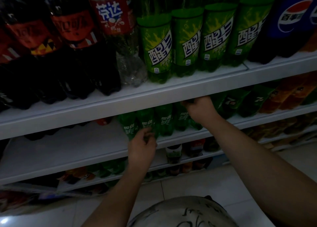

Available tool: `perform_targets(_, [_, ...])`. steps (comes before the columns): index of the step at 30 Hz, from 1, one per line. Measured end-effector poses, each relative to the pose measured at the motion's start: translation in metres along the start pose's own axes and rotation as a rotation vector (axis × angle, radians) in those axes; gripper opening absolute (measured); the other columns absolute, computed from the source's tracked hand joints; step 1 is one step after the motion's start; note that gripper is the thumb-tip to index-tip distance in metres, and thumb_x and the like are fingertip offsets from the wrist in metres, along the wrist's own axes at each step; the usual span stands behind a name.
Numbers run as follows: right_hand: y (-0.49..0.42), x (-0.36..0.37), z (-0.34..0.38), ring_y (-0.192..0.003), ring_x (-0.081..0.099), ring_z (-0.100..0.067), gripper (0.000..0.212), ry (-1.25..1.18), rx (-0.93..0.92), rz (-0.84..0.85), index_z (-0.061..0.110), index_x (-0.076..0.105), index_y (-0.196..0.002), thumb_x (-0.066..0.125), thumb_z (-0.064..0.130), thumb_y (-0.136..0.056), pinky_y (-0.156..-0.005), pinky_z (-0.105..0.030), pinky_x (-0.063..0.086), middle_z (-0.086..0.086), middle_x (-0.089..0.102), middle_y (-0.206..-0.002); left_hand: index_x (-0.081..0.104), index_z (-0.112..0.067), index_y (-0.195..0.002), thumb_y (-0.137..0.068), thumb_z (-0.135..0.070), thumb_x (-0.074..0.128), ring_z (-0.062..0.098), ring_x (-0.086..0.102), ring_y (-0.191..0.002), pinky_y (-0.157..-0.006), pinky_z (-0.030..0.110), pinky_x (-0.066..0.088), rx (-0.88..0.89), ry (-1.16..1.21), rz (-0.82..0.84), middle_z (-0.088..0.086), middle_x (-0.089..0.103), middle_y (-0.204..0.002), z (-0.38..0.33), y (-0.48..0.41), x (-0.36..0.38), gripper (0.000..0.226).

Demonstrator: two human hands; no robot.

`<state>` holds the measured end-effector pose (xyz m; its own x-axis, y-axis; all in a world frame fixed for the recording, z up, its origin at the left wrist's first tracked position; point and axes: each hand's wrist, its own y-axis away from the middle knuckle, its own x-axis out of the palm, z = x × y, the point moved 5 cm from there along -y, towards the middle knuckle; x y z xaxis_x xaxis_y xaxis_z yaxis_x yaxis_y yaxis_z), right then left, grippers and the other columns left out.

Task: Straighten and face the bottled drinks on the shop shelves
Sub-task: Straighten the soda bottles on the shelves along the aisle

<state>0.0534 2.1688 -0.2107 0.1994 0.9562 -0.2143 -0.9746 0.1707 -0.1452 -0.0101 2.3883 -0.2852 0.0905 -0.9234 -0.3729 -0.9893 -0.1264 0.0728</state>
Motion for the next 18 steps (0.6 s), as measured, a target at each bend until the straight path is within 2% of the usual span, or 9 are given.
perform_targets(2, [0.000, 0.001, -0.001, -0.120, 0.050, -0.019, 0.043, 0.032, -0.022, 0.006, 0.013, 0.056, -0.123, 0.070, 0.009, -0.082, -0.107, -0.031, 0.035, 0.000, 0.059, -0.118, 0.062, -0.026, -0.111, -0.091, -0.016, 0.054, 0.003, 0.067, -0.068, -0.066, 0.023, 0.056, -0.022, -0.037, -0.016, -0.017, 0.066, -0.090, 0.008, -0.001, -0.002, 0.024])
perform_targets(5, [-0.001, -0.001, -0.003, -0.118, 0.051, -0.021, 0.041, 0.077, 0.001, -0.003, 0.012, 0.057, -0.122, 0.070, 0.011, -0.082, -0.106, -0.034, 0.038, -0.006, 0.061, -0.118, 0.065, -0.025, -0.108, -0.090, -0.018, 0.055, 0.008, 0.067, -0.068, -0.068, 0.028, 0.057, -0.061, -0.099, -0.039, -0.013, 0.068, -0.087, 0.017, 0.000, -0.004, 0.022])
perform_targets(9, [0.000, -0.003, -0.003, -0.112, 0.051, -0.015, 0.038, 0.132, -0.002, -0.007, 0.009, 0.057, -0.121, 0.068, 0.013, -0.084, -0.097, -0.024, 0.038, -0.008, 0.062, -0.114, 0.065, -0.025, -0.105, -0.090, -0.020, 0.056, 0.008, 0.065, -0.062, -0.063, 0.028, 0.056, -0.081, -0.163, -0.021, -0.007, 0.070, -0.089, 0.025, 0.003, -0.002, 0.018])
perform_targets(11, [0.003, -0.003, -0.003, -0.107, 0.054, -0.018, 0.033, 0.163, -0.003, -0.016, 0.006, 0.059, -0.116, 0.067, 0.013, -0.085, -0.092, -0.023, 0.039, -0.009, 0.063, -0.108, 0.064, -0.026, -0.106, -0.091, -0.023, 0.056, 0.008, 0.065, -0.062, -0.062, 0.028, 0.055, -0.078, -0.204, -0.004, -0.006, 0.070, -0.089, 0.025, 0.004, -0.001, 0.017])
perform_targets(13, [0.005, -0.004, -0.003, -0.101, 0.058, -0.025, 0.028, 0.189, 0.010, -0.030, 0.003, 0.061, -0.110, 0.067, 0.014, -0.085, -0.088, -0.027, 0.044, -0.008, 0.064, -0.097, 0.065, -0.023, -0.108, -0.092, -0.023, 0.057, 0.011, 0.065, -0.065, -0.065, 0.030, 0.057, -0.087, -0.190, 0.008, -0.004, 0.070, -0.090, 0.027, 0.005, 0.002, 0.018])
perform_targets(15, [0.005, -0.004, -0.003, -0.095, 0.061, -0.031, 0.023, 0.178, 0.043, -0.036, 0.003, 0.062, -0.105, 0.067, 0.014, -0.086, -0.085, -0.037, 0.051, -0.004, 0.061, -0.085, 0.065, -0.020, -0.109, -0.092, -0.021, 0.057, 0.012, 0.065, -0.067, -0.065, 0.023, 0.055, -0.098, -0.175, 0.018, -0.003, 0.069, -0.089, 0.029, 0.007, 0.004, 0.019])
perform_targets(17, [0.005, -0.003, -0.003, -0.096, 0.061, -0.034, 0.022, 0.140, 0.079, -0.036, 0.003, 0.062, -0.105, 0.067, 0.012, -0.086, -0.086, -0.047, 0.052, -0.007, 0.062, -0.090, 0.065, -0.022, -0.108, -0.092, -0.021, 0.057, 0.008, 0.064, -0.067, -0.058, 0.012, 0.048, -0.110, -0.183, 0.028, -0.004, 0.069, -0.087, 0.032, 0.008, 0.006, 0.018])
perform_targets(18, [0.004, -0.002, -0.003, -0.100, 0.060, -0.034, 0.024, 0.133, 0.082, -0.033, 0.003, 0.062, -0.107, 0.067, 0.012, -0.086, -0.087, -0.048, 0.052, -0.010, 0.064, -0.096, 0.065, -0.023, -0.109, -0.092, -0.022, 0.057, 0.007, 0.063, -0.068, -0.058, 0.012, 0.046, -0.115, -0.188, 0.036, -0.003, 0.070, -0.088, 0.033, 0.008, 0.007, 0.019])
